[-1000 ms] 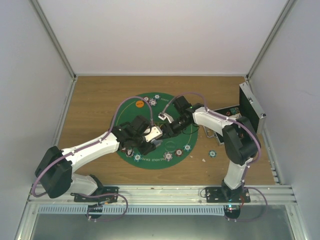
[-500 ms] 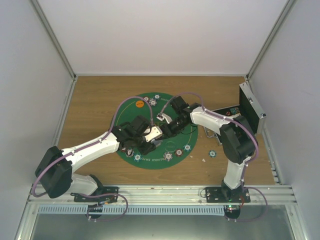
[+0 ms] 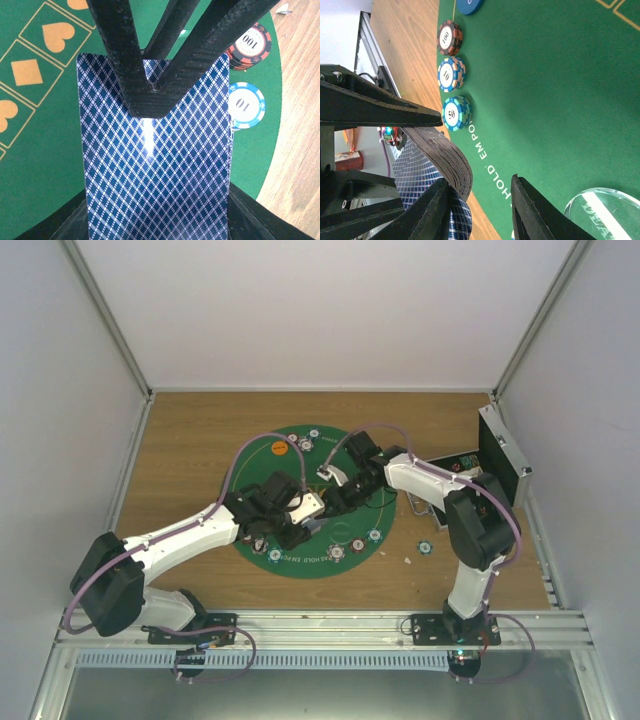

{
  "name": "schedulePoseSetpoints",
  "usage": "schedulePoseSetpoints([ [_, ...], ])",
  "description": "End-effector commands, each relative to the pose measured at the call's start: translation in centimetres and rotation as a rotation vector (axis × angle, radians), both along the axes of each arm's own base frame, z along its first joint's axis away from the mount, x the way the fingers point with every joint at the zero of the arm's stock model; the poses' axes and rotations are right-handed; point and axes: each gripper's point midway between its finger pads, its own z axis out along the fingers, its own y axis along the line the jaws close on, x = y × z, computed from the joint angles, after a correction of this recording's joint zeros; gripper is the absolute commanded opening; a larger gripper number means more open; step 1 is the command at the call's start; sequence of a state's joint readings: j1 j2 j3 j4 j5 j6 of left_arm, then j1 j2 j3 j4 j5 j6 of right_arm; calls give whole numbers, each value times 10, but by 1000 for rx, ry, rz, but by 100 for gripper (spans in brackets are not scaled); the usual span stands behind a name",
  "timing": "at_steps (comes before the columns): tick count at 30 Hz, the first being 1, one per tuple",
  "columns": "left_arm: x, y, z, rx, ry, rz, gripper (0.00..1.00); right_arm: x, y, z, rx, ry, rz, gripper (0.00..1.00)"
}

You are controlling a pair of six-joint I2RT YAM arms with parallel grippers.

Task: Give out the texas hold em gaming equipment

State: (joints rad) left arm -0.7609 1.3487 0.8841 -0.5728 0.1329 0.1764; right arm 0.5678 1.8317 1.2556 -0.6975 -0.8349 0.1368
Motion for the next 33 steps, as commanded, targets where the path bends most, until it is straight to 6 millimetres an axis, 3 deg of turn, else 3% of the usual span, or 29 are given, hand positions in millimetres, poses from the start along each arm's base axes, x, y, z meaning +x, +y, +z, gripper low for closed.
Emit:
schedulePoseSetpoints([
  [1,6,-5,11,-32,-36,-11,57,-1,-6,2,4,-12,-5,35],
  [5,7,-5,10,-29,-36,-10,57,-7,-2,11,60,8,18,33],
  [10,7,-4,8,-22,-34,-7,57,-8,-2,16,72,-3,21,11],
  [14,8,-3,6,-13,-36,-5,57,-7,-4,18,64,-16,6,2],
  [24,14,3,3,9,-43,16,57,11,-22,27,54,-65,-72,1],
  [33,42,36,-7,89,-69,136,56,65,-67,29,-21,-127,-316,1],
])
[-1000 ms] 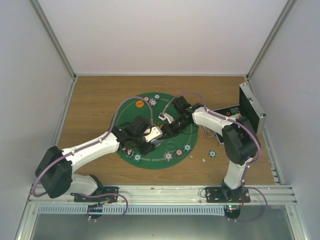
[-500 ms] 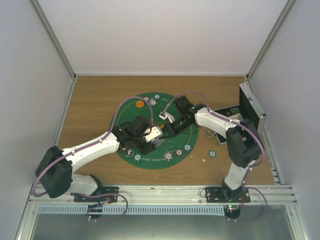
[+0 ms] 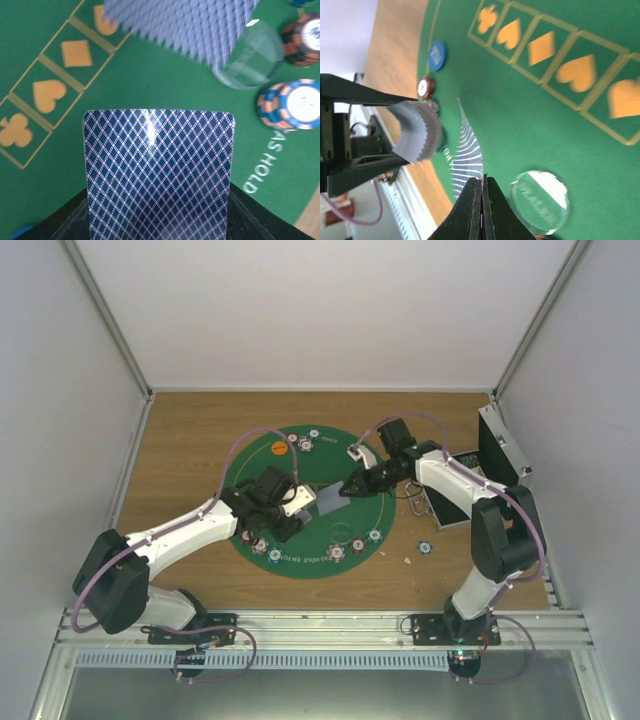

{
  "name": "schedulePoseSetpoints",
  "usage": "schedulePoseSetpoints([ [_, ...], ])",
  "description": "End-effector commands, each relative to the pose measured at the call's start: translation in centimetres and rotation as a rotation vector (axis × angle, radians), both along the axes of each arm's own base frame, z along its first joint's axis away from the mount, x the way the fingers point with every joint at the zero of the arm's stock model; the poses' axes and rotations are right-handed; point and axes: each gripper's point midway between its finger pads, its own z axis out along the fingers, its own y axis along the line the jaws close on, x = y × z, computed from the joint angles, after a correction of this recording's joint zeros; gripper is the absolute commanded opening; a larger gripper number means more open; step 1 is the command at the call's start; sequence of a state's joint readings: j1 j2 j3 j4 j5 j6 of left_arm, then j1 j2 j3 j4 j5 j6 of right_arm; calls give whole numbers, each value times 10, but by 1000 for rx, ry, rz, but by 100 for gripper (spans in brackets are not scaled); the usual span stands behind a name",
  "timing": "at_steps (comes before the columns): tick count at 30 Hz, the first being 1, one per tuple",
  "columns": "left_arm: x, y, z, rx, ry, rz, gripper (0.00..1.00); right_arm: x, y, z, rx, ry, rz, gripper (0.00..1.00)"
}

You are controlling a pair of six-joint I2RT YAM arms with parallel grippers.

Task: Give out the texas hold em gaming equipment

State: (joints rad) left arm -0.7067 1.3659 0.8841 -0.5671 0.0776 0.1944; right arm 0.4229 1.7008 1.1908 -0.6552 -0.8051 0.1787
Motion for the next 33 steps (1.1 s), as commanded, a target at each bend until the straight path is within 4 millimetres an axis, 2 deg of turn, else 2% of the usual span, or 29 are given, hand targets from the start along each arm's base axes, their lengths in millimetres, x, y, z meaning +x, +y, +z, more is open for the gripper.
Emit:
schedulePoseSetpoints([
  [1,26,22,-1,44,-39,87,56,36,-22,3,-49,-48,-164,1],
  [6,48,44,8,35,-58,184,56,66,-5,4,-12,-31,-247,1],
  [10,60,51,15,22,-52,242,56,87,28,-1,-5,-25,-279,1],
  [14,67,59,13,52,-40,295,56,105,63,-10,36,23,-327,1],
  [18,70,65,17,52,-37,336,56,116,101,-21,69,55,-316,1],
  [25,72,70,30,12,-47,405,56,103,159,-60,69,146,-247,1],
  [33,71,76,34,16,-57,438,56,89,200,-87,66,201,-220,1],
])
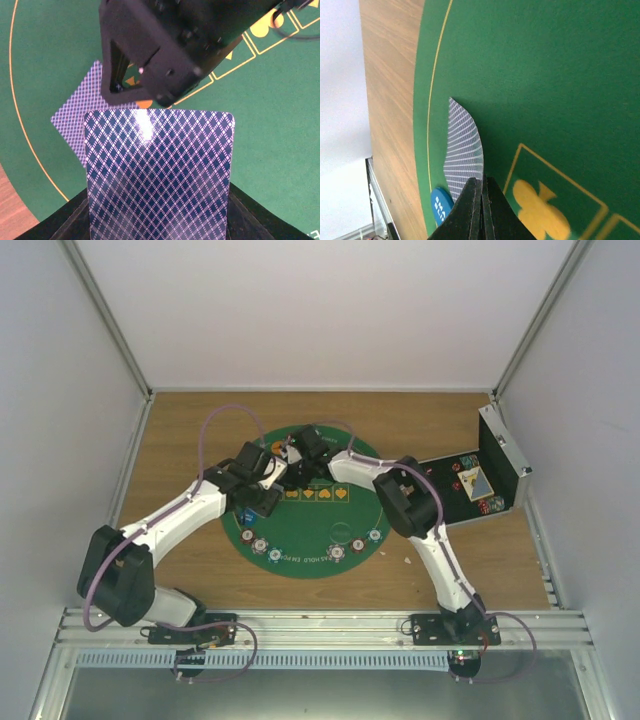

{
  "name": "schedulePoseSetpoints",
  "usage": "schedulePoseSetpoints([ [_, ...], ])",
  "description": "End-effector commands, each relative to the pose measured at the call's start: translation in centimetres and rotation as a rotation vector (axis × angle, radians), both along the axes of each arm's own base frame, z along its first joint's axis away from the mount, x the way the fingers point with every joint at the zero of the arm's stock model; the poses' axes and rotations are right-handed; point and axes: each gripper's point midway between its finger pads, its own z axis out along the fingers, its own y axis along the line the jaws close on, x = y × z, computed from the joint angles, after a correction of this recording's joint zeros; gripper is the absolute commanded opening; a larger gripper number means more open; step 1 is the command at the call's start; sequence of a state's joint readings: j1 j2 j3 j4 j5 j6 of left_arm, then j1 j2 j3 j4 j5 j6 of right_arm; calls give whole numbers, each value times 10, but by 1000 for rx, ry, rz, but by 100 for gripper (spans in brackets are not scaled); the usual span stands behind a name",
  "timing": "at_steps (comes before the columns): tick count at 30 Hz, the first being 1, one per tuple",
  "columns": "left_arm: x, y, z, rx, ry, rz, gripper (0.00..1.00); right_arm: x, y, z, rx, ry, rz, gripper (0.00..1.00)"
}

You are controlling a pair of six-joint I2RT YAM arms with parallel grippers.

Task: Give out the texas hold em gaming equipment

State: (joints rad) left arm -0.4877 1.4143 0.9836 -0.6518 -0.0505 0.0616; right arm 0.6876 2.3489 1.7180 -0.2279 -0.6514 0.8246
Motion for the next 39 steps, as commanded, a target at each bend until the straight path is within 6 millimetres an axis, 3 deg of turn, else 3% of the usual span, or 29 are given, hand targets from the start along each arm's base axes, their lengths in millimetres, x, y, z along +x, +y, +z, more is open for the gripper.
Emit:
schedulePoseSetpoints([
  [1,10,3,25,-34,-70,44,56,-3,23,-6,22,30,1,0],
  [13,9,2,24,-45,-70,55,56,-25,46,-40,-49,92,6,1],
  [17,11,1,27,-50,-75,58,56,-29,50,-38,-60,85,14,2],
  [23,13,1,35,-67,-103,69,56,-25,48,-30,-77,46,11,12],
  [26,13,2,38,-72,-112,72,56,-22,44,-26,-97,19,1,24],
  [28,13,1,41,-81,-119,71,56,-21,42,-21,-107,0,1,38],
  [32,12,2,42,-89,-135,70,56,-20,32,-9,-126,-34,0,52],
  [39,6,7,37,-60,-140,52,56,-19,-14,10,-157,-84,-44,75],
])
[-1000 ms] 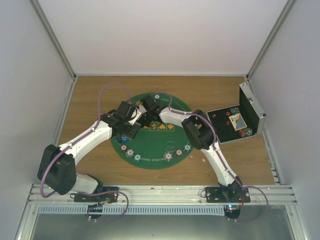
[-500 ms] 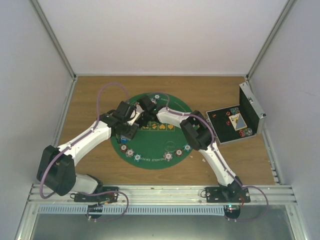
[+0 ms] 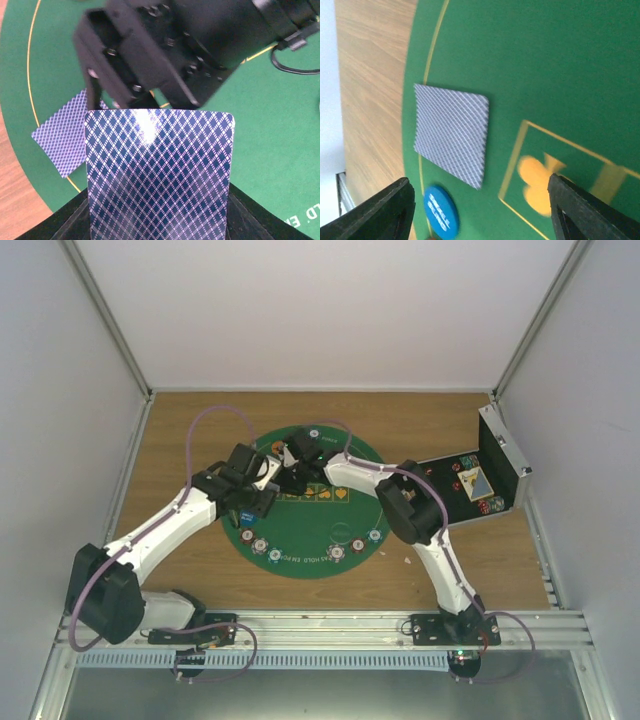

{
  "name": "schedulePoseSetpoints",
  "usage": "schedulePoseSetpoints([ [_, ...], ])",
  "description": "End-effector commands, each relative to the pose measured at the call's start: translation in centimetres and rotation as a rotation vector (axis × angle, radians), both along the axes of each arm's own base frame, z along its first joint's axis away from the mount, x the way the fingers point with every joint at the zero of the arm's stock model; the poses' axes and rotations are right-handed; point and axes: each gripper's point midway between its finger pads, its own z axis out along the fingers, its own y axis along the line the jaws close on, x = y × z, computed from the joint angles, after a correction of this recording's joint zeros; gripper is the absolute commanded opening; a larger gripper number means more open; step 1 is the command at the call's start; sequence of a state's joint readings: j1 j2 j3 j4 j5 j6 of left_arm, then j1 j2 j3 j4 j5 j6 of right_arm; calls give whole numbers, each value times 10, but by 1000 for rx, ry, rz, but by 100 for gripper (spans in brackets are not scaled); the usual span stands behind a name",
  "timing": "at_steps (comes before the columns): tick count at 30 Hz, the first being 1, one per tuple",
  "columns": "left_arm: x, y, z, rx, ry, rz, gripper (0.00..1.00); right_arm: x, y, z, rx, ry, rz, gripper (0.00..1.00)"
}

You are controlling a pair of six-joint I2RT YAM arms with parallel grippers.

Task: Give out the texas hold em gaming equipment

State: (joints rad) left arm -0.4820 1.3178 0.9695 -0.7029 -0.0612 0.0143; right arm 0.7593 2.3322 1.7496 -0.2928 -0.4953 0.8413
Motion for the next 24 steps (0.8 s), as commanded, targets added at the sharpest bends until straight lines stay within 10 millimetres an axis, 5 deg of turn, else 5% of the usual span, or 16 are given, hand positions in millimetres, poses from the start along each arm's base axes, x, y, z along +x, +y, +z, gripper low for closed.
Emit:
schedulePoseSetpoints([
  [1,18,-4,19,-31,-121,-2,56,-6,-35,13,-63,-44,-6,78],
  [6,11,-11,22,-56,-123,-67,56,3,-73,42,-70,-130,-32,88],
  [11,-1,-27,19,-99,-95,-174,56,7,-142,90,-30,-234,-68,95],
  [16,-17,-66,28,-175,-93,-317,56,-16,-210,116,-26,-283,-38,97],
  [20,-42,-98,28,-187,-71,-420,56,-51,-227,128,-25,-334,56,97],
  [24,-69,-126,26,-217,-67,-519,56,-86,-219,141,90,-294,158,97],
])
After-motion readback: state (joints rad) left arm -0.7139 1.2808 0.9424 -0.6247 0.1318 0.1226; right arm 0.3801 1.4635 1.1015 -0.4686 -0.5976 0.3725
